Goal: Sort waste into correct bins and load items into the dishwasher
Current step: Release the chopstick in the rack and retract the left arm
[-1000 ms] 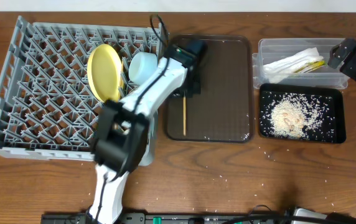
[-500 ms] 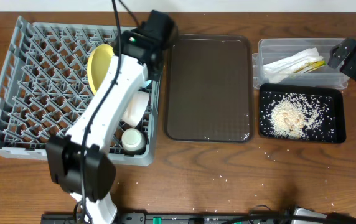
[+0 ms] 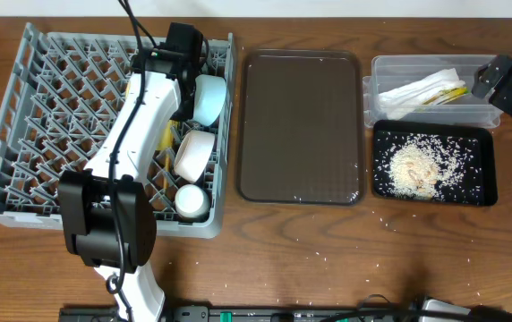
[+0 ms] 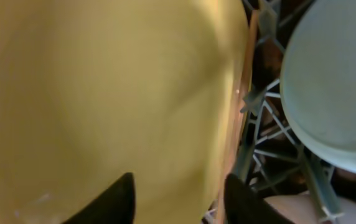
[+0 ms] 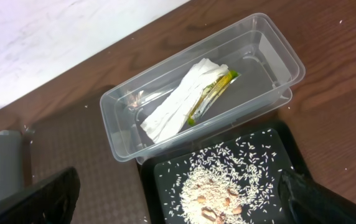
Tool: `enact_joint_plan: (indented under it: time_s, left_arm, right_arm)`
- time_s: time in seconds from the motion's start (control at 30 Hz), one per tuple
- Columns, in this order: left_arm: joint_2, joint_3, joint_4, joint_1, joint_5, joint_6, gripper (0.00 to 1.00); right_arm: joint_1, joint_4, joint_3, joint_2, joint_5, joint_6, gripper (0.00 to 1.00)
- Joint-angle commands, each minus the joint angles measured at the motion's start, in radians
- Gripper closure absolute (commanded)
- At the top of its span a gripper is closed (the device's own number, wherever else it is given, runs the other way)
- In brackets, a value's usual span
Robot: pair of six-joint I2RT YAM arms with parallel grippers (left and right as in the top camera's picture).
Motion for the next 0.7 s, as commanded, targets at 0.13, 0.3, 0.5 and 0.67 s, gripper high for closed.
enact_joint_plan:
  time_s: [0.13,0.3,0.5,0.67]
  left_arm:
    - [-0.066,0.036,-0.13,-0.033,-0.008,-0.076,0.24]
    - [-0.238,0.044,-0.238,-0.073,0.103,-0.088,0.28]
    - [-0.454,0.043,-0.336,-0.128,0.337,-0.088,0.16]
    - [-0.578,0.043,-0.412,-0.146,0.389,-0.087,0.16]
  right_arm:
    - [-0.002,-0.001,0.013,-0.002,-0.004,0.013,0.01]
    - [-0.002,-0.001,0.013,-0.002,-0.004,0.013,0.01]
    - [-0.002,-0.001,0.013,-0.002,-0.004,0.013,0.01]
    - [-0.002,-0.001,0.013,-0.002,-0.004,0.013,0.01]
